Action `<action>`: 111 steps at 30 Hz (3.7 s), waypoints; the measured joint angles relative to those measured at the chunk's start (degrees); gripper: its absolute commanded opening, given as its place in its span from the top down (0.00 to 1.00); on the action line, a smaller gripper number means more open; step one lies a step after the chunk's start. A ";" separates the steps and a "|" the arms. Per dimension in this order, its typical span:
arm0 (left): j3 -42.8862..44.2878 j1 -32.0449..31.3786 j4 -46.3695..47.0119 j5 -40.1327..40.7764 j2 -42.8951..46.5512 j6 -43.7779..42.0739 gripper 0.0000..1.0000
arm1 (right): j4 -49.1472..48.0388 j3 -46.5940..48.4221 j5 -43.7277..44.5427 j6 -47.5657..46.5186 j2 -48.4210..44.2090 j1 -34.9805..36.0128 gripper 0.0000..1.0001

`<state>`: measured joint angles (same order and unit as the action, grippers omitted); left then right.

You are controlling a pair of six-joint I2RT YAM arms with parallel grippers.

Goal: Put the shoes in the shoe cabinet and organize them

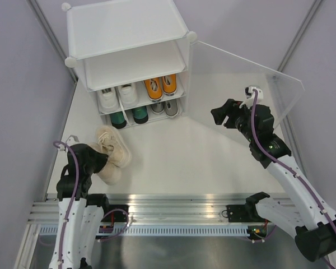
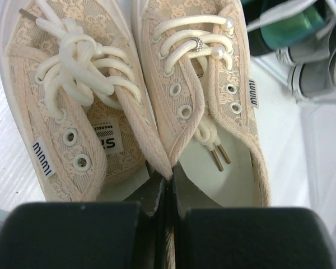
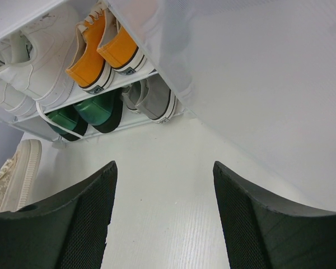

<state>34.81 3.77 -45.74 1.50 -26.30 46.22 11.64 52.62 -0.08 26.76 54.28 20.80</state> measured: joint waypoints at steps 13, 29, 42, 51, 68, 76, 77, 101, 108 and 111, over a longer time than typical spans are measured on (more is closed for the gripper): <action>1.70 -22.80 1.55 3.54 -5.57 1.18 0.98 | 3.82 6.14 1.92 -4.35 1.92 0.00 0.25; 9.97 -55.58 18.64 16.92 -36.26 7.78 0.98 | 4.52 6.47 2.27 -4.39 -1.20 0.00 0.25; 24.76 -61.31 33.94 20.33 -61.16 15.91 0.23 | 4.96 5.60 0.96 -4.52 -4.66 0.00 0.25; 26.69 -63.32 33.83 20.44 -59.91 12.22 0.10 | 5.20 2.45 0.61 -4.63 -7.89 0.00 0.24; 21.51 -61.44 19.15 43.36 -27.98 -18.86 0.02 | 0.46 -15.91 3.15 -4.92 -7.91 17.20 0.02; 16.55 -40.61 12.37 33.62 -22.38 -20.17 0.03 | -3.82 -25.68 16.98 -0.28 -10.88 27.93 0.02; 15.54 -40.15 12.00 32.61 -21.11 -20.28 0.03 | -4.85 -26.84 19.08 0.55 -10.91 29.53 0.02; 8.35 -40.00 13.25 34.60 -7.13 -24.87 0.03 | -30.64 -35.65 44.11 9.01 16.33 45.20 0.02; 8.15 -40.00 13.38 34.62 -5.77 -24.96 0.03 | -32.22 -29.24 44.85 9.70 27.26 44.02 0.02; 7.96 -40.00 13.46 34.49 -5.75 -24.98 0.03 | -32.20 -27.78 43.71 10.23 28.83 41.75 0.02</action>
<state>42.76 -36.23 -32.27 35.99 -32.05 21.23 -20.56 24.84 43.64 36.99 83.11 62.54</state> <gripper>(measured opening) 0.974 0.982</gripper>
